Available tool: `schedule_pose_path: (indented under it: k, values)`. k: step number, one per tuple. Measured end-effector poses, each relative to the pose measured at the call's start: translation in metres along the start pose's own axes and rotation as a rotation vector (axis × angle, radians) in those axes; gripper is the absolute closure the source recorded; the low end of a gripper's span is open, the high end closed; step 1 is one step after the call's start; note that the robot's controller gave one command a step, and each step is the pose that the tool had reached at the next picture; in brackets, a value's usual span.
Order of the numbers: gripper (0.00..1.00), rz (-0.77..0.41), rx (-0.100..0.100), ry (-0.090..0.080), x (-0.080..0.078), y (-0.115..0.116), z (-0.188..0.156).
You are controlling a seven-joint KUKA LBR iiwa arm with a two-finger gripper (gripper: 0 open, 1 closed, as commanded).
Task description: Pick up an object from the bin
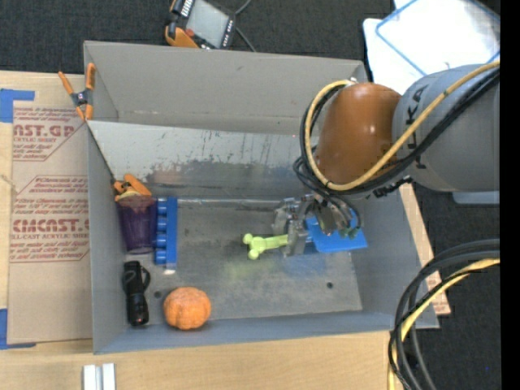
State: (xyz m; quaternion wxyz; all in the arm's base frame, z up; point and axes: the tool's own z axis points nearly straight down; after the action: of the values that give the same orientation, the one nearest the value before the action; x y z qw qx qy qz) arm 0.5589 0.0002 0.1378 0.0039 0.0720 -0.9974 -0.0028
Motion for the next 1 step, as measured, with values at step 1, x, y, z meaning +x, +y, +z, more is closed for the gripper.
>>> schedule_pose_path:
  k: [1]
  values:
    - [1.0, 0.0, 0.0, 0.001, 0.0003, 0.0005, -0.0161]
